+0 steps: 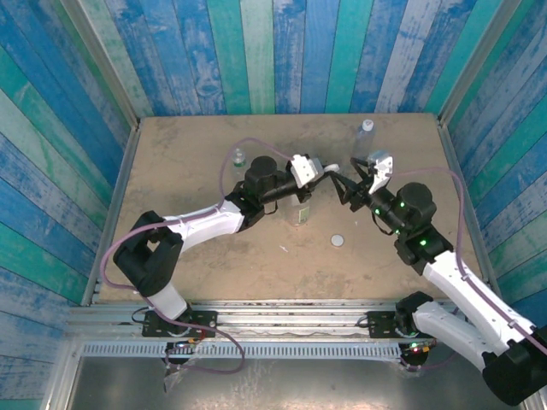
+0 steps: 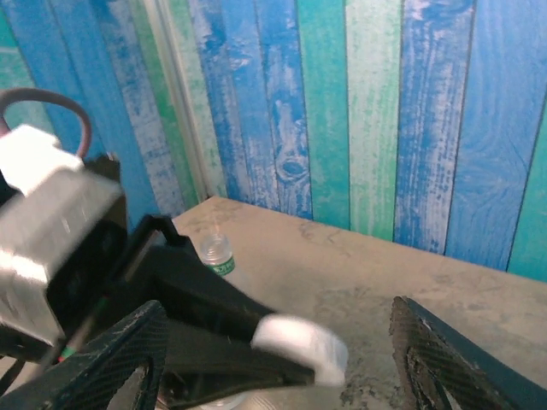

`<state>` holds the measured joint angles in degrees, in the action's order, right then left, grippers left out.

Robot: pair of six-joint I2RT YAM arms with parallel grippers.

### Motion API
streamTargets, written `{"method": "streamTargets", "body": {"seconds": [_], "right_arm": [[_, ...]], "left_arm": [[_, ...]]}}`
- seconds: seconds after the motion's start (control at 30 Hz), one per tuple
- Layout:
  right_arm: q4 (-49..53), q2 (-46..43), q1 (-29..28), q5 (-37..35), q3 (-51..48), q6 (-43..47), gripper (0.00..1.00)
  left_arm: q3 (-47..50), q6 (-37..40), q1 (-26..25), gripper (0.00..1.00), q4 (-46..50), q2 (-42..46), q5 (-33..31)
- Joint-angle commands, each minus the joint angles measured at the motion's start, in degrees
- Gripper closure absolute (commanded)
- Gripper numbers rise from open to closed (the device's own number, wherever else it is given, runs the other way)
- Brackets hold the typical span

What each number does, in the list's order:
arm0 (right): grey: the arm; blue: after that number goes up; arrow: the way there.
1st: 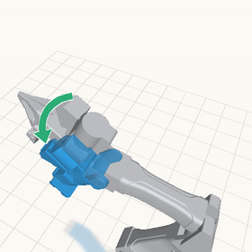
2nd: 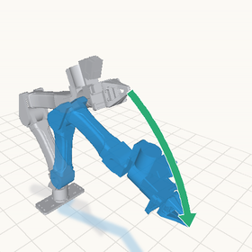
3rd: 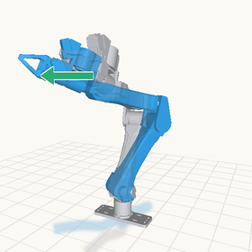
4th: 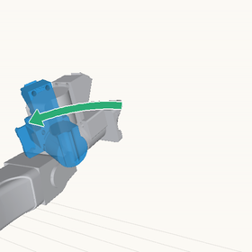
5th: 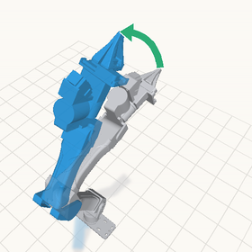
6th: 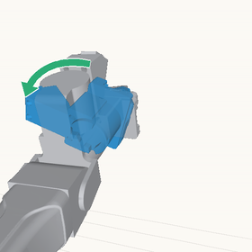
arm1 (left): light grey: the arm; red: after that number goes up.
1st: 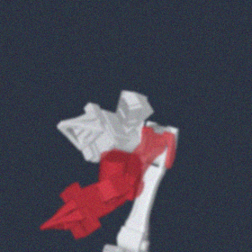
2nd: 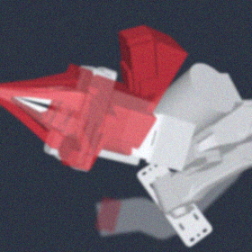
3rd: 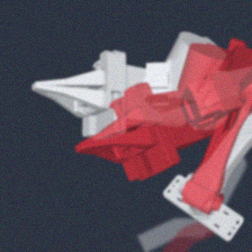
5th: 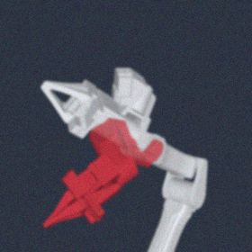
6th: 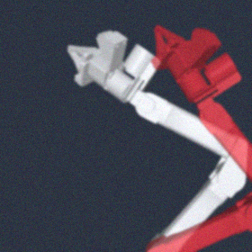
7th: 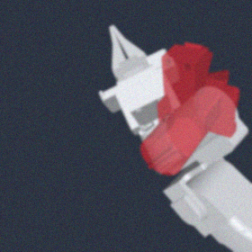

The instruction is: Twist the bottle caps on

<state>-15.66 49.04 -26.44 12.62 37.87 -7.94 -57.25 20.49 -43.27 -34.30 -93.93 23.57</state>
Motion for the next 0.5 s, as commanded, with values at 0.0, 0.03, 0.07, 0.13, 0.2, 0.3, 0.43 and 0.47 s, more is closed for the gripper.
{"method": "streamTargets", "body": {"seconds": [0.0,0.03,0.07,0.13,0.2,0.3,0.43,0.47], "right_arm": [[11.4,0.0,1.5,7.4,5.4,1.7,0.25],[14.0,0.2,1.9,8.1,6.8,2.5,0.23],[16.1,0.2,2.3,8.2,8.0,3.2,0.22],[20.8,0.4,3.5,7.5,10.7,4.1,0.21],[25.7,0.8,4.9,8.3,13.5,6.1,0.20],[36.8,3.3,6.5,8.1,20.0,9.6,0.19],[51.3,8.5,7.8,8.1,28.3,14.0,0.19],[53.9,9.5,8.0,8.4,29.8,14.9,0.19]], "left_arm": [[0.0,17.4,0.3,0.87,6.0,3.8,3.3],[-0.3,19.7,0.6,0.87,7.0,4.1,3.6],[-0.6,21.4,0.8,0.87,7.8,4.4,4.0],[-1.3,25.1,1.1,0.87,9.4,4.7,4.3],[-1.3,27.9,1.1,0.86,9.5,5.0,4.9],[-1.1,32.3,1.1,0.85,9.5,5.2,6.6],[-0.4,34.4,1.0,0.85,9.0,6.4,8.2],[-0.1,35.0,1.1,0.85,8.9,6.8,8.6]]}}
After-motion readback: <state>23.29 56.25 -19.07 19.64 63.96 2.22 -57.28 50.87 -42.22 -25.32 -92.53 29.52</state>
